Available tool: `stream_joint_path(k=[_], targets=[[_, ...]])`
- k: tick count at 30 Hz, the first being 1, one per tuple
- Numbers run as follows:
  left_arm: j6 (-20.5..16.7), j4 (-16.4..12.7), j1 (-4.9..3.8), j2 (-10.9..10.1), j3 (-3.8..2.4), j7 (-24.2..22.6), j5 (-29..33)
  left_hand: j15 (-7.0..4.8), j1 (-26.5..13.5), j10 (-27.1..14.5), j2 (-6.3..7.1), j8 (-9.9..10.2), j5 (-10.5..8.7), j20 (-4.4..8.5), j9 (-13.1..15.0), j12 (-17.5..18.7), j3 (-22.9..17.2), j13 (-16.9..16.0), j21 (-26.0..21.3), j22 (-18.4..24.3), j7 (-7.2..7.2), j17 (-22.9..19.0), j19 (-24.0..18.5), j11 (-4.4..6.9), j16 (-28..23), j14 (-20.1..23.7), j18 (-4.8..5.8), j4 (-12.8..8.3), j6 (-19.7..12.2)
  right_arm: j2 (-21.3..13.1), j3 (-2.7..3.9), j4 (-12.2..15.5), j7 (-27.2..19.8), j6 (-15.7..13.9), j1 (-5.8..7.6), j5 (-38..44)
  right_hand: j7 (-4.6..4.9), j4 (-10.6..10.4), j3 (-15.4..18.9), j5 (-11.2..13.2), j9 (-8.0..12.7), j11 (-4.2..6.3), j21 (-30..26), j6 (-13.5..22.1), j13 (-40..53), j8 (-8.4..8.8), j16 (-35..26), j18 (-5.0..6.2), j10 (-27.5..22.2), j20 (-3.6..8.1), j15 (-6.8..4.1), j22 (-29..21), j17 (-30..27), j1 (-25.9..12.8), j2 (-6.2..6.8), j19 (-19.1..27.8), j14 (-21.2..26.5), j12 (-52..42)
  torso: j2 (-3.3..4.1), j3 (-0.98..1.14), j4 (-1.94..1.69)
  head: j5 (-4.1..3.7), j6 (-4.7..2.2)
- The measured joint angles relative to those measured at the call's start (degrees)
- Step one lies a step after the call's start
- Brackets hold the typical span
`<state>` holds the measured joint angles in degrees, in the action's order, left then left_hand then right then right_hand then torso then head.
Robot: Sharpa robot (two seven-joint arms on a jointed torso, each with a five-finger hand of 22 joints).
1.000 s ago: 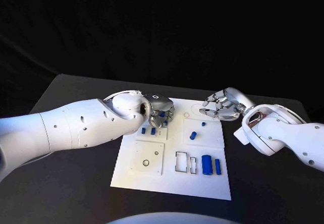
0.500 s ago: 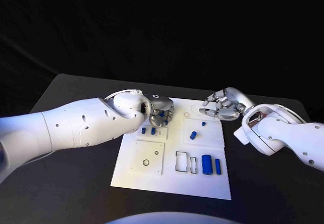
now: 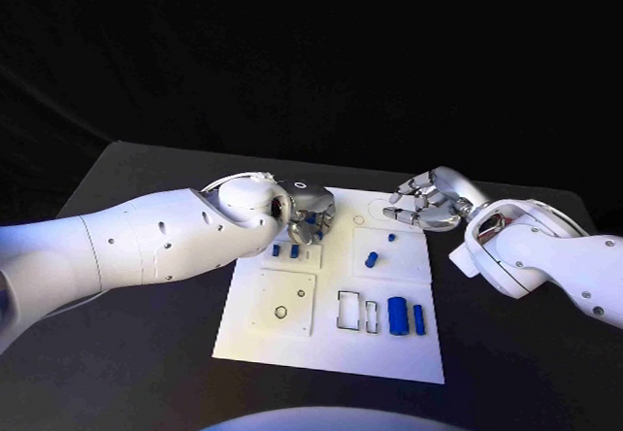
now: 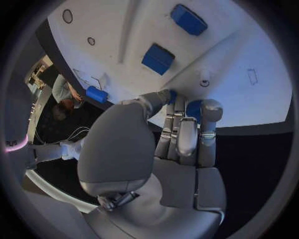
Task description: Assemble the parts on the task board
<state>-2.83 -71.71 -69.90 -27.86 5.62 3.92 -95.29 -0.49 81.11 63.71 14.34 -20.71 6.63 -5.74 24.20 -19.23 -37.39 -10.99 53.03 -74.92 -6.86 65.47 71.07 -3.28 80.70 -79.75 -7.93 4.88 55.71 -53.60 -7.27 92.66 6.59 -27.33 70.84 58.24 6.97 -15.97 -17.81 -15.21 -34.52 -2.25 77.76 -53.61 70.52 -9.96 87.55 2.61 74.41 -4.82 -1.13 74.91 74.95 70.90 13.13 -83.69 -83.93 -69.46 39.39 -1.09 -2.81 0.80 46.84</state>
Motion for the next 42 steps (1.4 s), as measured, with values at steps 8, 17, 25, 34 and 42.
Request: stream_joint_path(k=[8, 17, 25, 34, 42], targets=[[-1.38, -0.92, 0.27, -1.26, 0.15, -0.3, 0.61, 0.0, -0.23, 0.54, -0.23, 0.34, 0.0, 0.09, 0.18, 0.81, -0.15, 0.03, 0.6, 0.0, 0.04, -0.03, 0.09, -0.12, 0.0, 0.0, 0.88, -0.46, 0.18, -0.02, 0.0, 0.0, -0.04, -0.01, 0.0, 0.0, 0.0, 0.0, 0.0, 0.0, 0.0, 0.0, 0.0, 0.0, 0.0, 0.0, 0.0, 0.0, 0.0, 0.0, 0.0, 0.0, 0.0, 0.0, 0.0, 0.0, 0.0, -0.06, -0.04, -0.01, -0.01, -0.03, -0.22], [-2.93, -5.55, 0.39, -5.09, -1.5, -0.48, 1.87, 0.0, -0.75, 0.81, -0.3, 0.57, 0.0, 0.1, 0.42, 1.31, -0.16, 0.03, 1.06, 0.01, -0.09, -0.25, 0.09, 0.0, 0.0, 0.0, 0.87, -0.47, 0.32, -0.07, 0.0, -0.07, -0.05, -0.08, 0.0, -0.01, 0.0, 0.0, 0.0, 0.0, -0.08, 0.0, -0.25, 0.0, -0.01, 0.0, 0.0, 0.0, 0.0, 0.0, 0.0, 0.04, -0.01, 0.0, 0.0, 0.0, 0.0, -0.06, -0.05, 0.01, -0.03, -0.12, -0.54], [-3.3, -9.89, 0.3, -9.08, -3.15, -0.05, 3.15, 0.0, -0.99, 1.23, -0.07, 0.57, 0.0, 0.1, 0.38, 1.59, -0.31, 0.03, 1.06, 0.01, -0.09, -0.48, 0.09, -0.01, 0.0, 0.0, 0.87, -0.62, 0.31, -0.16, 0.0, -0.19, -0.12, -0.26, 0.0, -0.01, 0.0, 0.0, 0.0, 0.0, -0.07, 0.0, -0.25, 0.0, -0.01, -0.23, 0.0, 0.0, 0.0, 0.0, 0.0, 0.04, -0.01, 0.0, 0.0, 0.0, 0.0, -0.06, -0.1, 0.02, -0.13, -0.12, -0.72], [-2.47, -10.2, 0.33, -11.4, -3.42, 0.88, 4.44, 0.0, -0.99, 1.23, -0.07, 0.8, 0.0, 0.1, 0.38, 1.59, -0.31, 0.02, 1.06, 0.01, -0.09, -0.72, 0.09, -0.01, 0.0, 0.0, 0.87, -0.62, 0.31, -0.22, 0.0, -0.32, -0.17, -0.35, 0.0, -0.01, 0.0, 0.0, 0.0, 0.0, -0.13, 0.0, -0.25, 0.0, -0.02, -0.23, 0.0, 0.0, 0.0, 0.0, 0.0, 0.03, -0.02, 0.0, 0.0, 0.0, 0.0, -0.06, -0.13, -0.01, -0.2, 0.02, -0.76], [-0.98, -8.27, 0.55, -11.86, -3.42, 1.34, 5.55, 0.0, -0.99, 1.23, -0.07, 0.8, 0.0, 0.09, 0.4, 1.82, -0.31, 0.02, 1.06, 0.01, -0.09, -0.84, 0.09, 0.0, 0.0, 0.01, 0.87, -0.62, 0.3, -0.15, 0.0, -0.37, -0.18, -0.36, -0.01, -0.01, 0.0, 0.0, 0.0, 0.0, -0.13, 0.0, -0.25, 0.0, -0.03, -0.23, 0.0, 0.0, 0.0, 0.0, 0.0, 0.02, -0.02, 0.0, 0.0, 0.0, 0.0, -0.06, -0.05, -0.04, -0.13, 0.32, -0.76]])
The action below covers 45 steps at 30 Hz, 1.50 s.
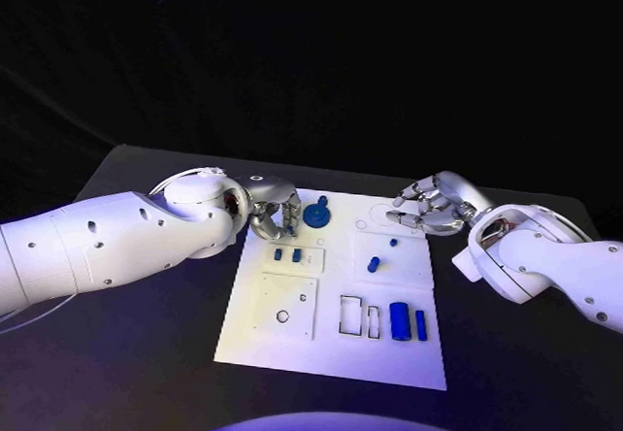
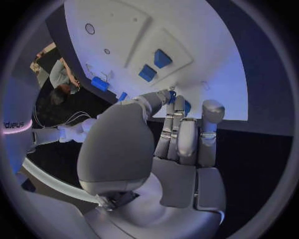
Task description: Assemble the parts on the task board
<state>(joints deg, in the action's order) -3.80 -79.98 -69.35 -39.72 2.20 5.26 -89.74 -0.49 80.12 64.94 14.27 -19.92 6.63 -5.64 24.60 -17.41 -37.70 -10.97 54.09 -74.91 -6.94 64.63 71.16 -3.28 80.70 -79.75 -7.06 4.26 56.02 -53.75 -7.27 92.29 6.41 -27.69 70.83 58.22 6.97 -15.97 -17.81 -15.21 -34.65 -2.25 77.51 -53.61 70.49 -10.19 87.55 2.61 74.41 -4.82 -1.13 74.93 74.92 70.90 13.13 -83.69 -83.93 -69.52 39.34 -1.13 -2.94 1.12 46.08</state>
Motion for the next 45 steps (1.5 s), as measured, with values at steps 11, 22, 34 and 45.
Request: stream_joint_path(k=[11, 22, 34, 45], targets=[[1.47, 1.33, 0.71, 0.36, 0.03, -0.02, 1.49, 0.0, 0.0, 0.2, 0.0, 0.0, 0.0, 0.0, 0.03, 0.29, 0.0, 0.05, -0.24, 0.0, 0.0, -0.11, 0.0, -0.2, 0.0, 0.0, -0.01, 0.0, 0.0, 0.05, 0.0, -0.02, 0.0, -0.01, -0.01, 0.0, 0.0, 0.0, 0.0, 0.0, 0.01, 0.0, 0.0, 0.0, -0.01, 0.0, 0.0, 0.0, 0.0, 0.0, 0.0, -0.01, -0.01, 0.0, 0.0, 0.0, 0.0, 0.0, 0.04, 0.06, 0.1, 0.12, 0.18], [1.58, 1.77, 0.87, 0.73, -0.03, -0.1, 2.12, 0.0, -0.22, 0.2, 0.22, 0.21, 0.0, 0.0, 0.02, 0.31, 0.0, 0.05, -0.24, 0.0, 0.0, -0.22, 0.0, -0.2, 0.0, 0.0, -0.01, 0.0, -0.01, -0.01, 0.0, 0.06, 0.0, -0.02, -0.01, 0.0, 0.0, 0.0, 0.0, 0.0, 0.01, 0.0, 0.0, 0.0, -0.01, 0.0, 0.0, 0.0, 0.0, 0.0, 0.0, -0.02, -0.01, 0.0, 0.0, 0.0, 0.0, 0.0, 0.06, 0.1, 0.17, 0.16, 0.24], [1.52, 1.47, 0.97, -0.21, -0.01, -0.01, 2.33, 0.0, -0.45, 0.41, -0.01, 0.22, 0.0, 0.0, 0.15, 0.32, -0.17, 0.04, -0.24, 0.0, 0.0, -0.22, 0.0, 0.01, 0.0, 0.0, -0.01, -0.16, -0.01, -0.15, 0.0, 0.09, 0.0, -0.05, -0.01, 0.0, 0.0, 0.0, 0.0, 0.0, 0.02, 0.0, 0.0, 0.0, -0.02, 0.0, 0.0, 0.0, 0.0, 0.0, 0.0, -0.02, -0.01, 0.0, 0.0, 0.0, 0.0, 0.0, 0.01, 0.07, 0.13, -0.02, 0.25], [1.04, 0.05, 0.98, -1.41, -0.03, -0.01, 2.62, 0.0, -0.45, 0.62, 0.0, 0.22, 0.0, 0.0, 0.15, 0.32, 0.0, 0.04, -0.24, -0.04, 0.0, -0.27, 0.0, -0.2, 0.0, 0.0, -0.01, -0.33, 0.4, -0.15, 0.0, 0.04, 0.0, -0.07, -0.01, 0.0, 0.0, 0.0, 0.0, 0.0, 0.02, 0.0, 0.0, 0.0, -0.02, 0.0, 0.0, 0.0, 0.0, 0.0, 0.0, -0.03, -0.01, 0.0, 0.0, 0.0, 0.0, 0.0, -0.01, 0.03, 0.08, -0.04, 0.19]])
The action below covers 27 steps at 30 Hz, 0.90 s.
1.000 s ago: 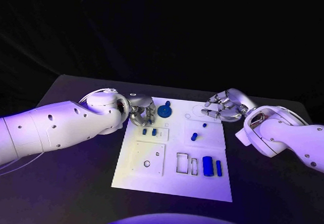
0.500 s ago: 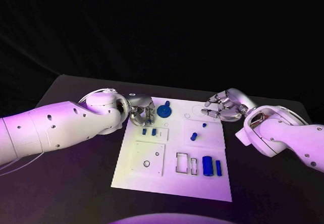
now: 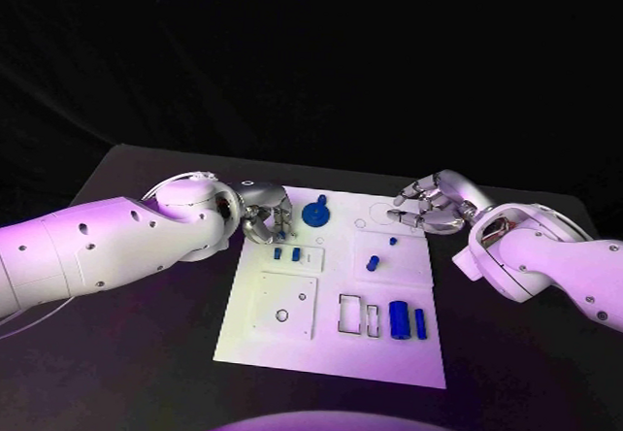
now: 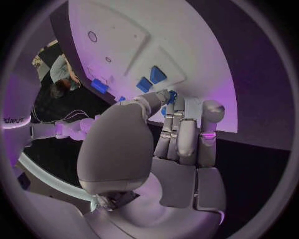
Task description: Assemble the parts on the task board
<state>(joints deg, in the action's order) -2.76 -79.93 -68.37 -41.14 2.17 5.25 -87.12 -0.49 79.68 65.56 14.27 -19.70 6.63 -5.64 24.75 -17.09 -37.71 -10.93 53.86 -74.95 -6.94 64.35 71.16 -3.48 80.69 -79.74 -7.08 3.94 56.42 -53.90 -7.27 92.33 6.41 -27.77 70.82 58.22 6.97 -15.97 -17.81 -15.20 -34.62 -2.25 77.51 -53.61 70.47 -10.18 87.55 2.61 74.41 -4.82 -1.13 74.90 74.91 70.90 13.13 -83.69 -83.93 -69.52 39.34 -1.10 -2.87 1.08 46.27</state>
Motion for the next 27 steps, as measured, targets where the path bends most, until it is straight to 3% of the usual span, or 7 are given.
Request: stream_joint_path(k=[12, 27], targets=[[-2.28, -1.75, 0.01, -0.47, -0.06, -0.87, 1.34, 0.0, 0.0, 0.0, 0.0, 0.22, 0.0, 0.0, 0.05, 0.28, -0.16, 0.0, 0.23, 0.01, 0.0, 0.0, 0.0, 0.0, 0.0, 0.0, 0.0, -0.16, 0.0, 0.02, 0.0, -0.02, 0.0, -0.01, 0.0, 0.0, 0.0, 0.0, 0.0, 0.0, 0.01, 0.0, 0.0, 0.0, 0.0, 0.0, 0.0, 0.0, 0.0, 0.0, 0.0, 0.05, 0.0, 0.0, 0.0, 0.0, 0.0, 0.0, 0.04, 0.01, 0.04, 0.02, -0.03], [-3.98, -1.74, 0.01, -0.47, -0.18, -1.38, 2.18, 0.0, 0.0, -0.01, 0.0, 0.22, 0.0, 0.0, 0.05, 0.52, -0.31, 0.0, 0.23, 0.01, 0.0, 0.01, 0.0, 0.0, 0.0, 0.0, 0.0, -0.31, 0.0, -0.01, 0.0, 0.0, 0.0, -0.04, 0.0, 0.0, 0.0, 0.0, 0.0, 0.0, 0.01, 0.0, 0.0, 0.0, -0.01, 0.0, 0.0, 0.0, 0.0, 0.0, 0.0, 0.04, -0.01, 0.0, 0.0, 0.0, 0.0, 0.0, 0.09, 0.03, 0.05, -0.14, 0.18]])
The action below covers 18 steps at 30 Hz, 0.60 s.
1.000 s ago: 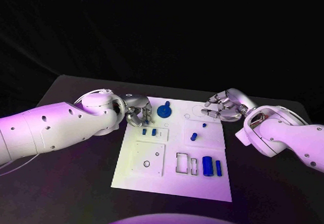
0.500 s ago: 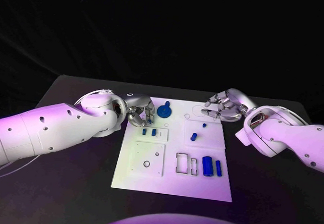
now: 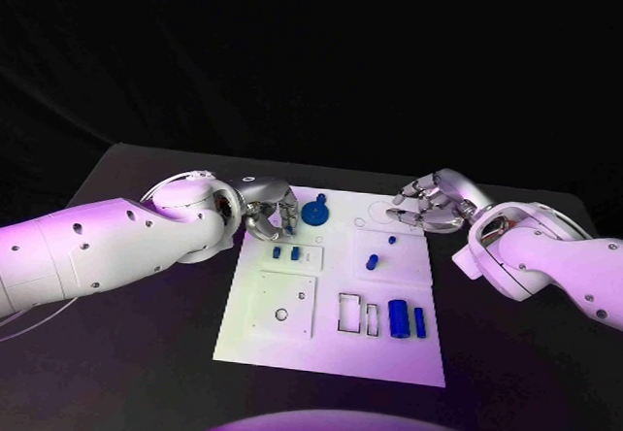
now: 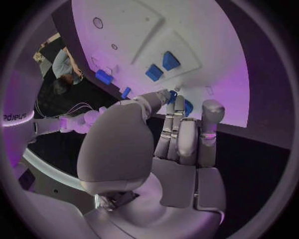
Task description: Assemble the parts on the task board
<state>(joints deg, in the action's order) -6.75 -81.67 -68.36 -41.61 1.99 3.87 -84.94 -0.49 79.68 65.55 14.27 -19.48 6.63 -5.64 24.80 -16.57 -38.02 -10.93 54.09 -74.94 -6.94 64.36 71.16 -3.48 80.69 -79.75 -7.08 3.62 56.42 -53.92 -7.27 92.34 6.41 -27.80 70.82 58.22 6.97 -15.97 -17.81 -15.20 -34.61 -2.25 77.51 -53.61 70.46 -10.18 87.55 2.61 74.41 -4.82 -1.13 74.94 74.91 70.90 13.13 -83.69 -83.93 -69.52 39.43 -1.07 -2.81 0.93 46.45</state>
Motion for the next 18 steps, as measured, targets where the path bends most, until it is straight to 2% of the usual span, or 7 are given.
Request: stream_joint_path(k=[18], targets=[[0.86, 3.24, 0.01, 2.1, 0.02, -0.06, 0.21, 0.0, 0.0, 0.0, 0.0, 0.29, 0.0, -0.21, 0.05, 0.32, 0.0, 0.0, 0.0, 0.01, 0.0, -0.55, -0.22, 0.0, 0.0, 0.0, 0.0, 0.0, 0.0, 0.12, 0.0, -0.03, 0.0, 0.0, 0.0, 0.0, 0.0, 0.0, 0.0, -0.32, -0.33, 0.2, 0.0, 0.0, -0.06, 0.0, 0.0, 0.0, 0.21, 0.0, 0.0, -0.01, 0.0, 0.0, 0.0, 0.0, 0.0, 0.0, -0.08, 0.01, -0.02, 0.03, 0.07]])
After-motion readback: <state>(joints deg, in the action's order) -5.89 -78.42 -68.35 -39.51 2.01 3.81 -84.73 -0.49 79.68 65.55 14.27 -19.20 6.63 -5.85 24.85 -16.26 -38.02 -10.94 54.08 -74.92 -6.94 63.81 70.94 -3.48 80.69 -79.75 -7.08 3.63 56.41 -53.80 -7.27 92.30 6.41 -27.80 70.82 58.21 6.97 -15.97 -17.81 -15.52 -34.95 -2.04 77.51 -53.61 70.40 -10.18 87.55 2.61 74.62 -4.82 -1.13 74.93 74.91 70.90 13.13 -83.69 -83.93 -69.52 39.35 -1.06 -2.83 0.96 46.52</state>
